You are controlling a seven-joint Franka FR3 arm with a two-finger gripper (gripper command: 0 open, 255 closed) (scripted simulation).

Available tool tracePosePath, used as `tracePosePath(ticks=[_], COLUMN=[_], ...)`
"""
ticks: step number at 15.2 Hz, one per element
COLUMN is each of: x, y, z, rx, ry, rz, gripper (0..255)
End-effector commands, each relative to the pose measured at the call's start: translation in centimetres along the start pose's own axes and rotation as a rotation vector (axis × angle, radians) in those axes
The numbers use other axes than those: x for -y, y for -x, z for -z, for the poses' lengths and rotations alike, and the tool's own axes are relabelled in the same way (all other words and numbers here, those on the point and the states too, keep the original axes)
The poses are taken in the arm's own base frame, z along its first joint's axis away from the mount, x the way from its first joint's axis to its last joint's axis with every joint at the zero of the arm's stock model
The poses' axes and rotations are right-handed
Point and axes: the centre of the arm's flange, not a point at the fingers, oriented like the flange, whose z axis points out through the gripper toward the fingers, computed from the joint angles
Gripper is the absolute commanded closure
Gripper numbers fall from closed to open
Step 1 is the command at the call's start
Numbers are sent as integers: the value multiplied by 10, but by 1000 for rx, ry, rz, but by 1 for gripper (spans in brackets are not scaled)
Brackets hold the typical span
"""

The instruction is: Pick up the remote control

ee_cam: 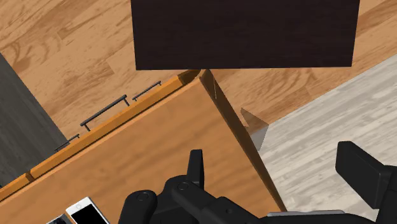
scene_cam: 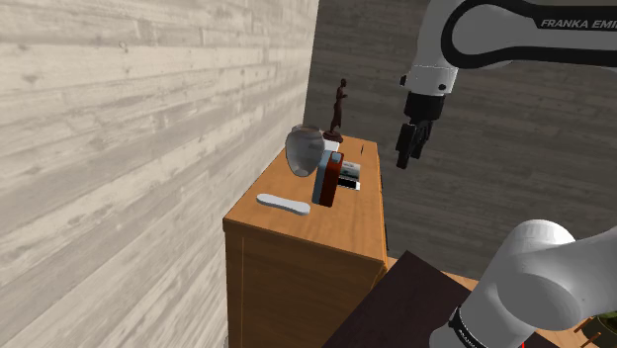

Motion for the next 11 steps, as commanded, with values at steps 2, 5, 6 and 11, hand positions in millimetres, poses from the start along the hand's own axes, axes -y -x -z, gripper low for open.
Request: tracePosePath(ticks=[2, 5, 6, 11], x=[-2, -8, -10, -17], y=[-10, -41, -51, -103], z=[-8, -31, -38, -76], rx=[-2, -8, -10, -21], ry=[1, 4, 5, 9], rz=[12, 46, 58, 115], gripper=[0, 0, 0, 0])
